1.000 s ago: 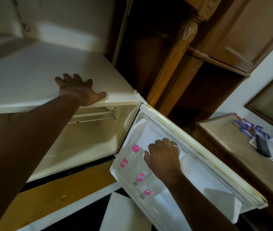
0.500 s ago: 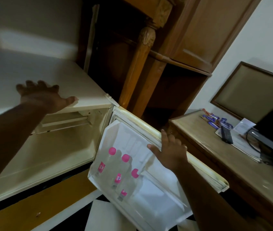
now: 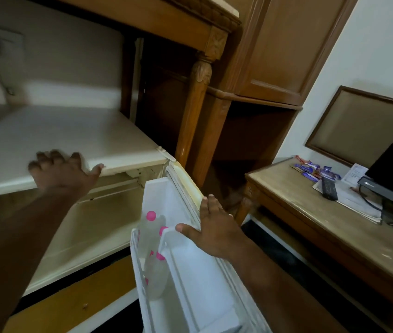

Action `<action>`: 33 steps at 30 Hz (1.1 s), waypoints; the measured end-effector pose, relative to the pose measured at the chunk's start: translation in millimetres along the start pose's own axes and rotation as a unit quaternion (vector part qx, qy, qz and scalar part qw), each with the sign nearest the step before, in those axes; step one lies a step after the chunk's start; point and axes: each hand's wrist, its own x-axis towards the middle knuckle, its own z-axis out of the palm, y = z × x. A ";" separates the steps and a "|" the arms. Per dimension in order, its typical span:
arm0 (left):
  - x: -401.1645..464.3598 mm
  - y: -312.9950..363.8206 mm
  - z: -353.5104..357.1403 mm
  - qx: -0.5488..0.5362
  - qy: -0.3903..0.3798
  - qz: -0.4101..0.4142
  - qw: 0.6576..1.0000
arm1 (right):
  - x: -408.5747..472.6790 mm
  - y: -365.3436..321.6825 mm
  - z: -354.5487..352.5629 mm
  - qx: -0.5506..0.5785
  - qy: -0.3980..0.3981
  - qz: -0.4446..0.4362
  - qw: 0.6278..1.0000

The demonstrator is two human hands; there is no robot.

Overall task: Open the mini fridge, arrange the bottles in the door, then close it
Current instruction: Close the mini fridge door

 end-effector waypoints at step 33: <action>-23.2 -101.6 -12.0 -0.091 -0.144 -0.029 0.985 | 143.0 -197.4 25.1 0.081 0.079 -0.193 0.975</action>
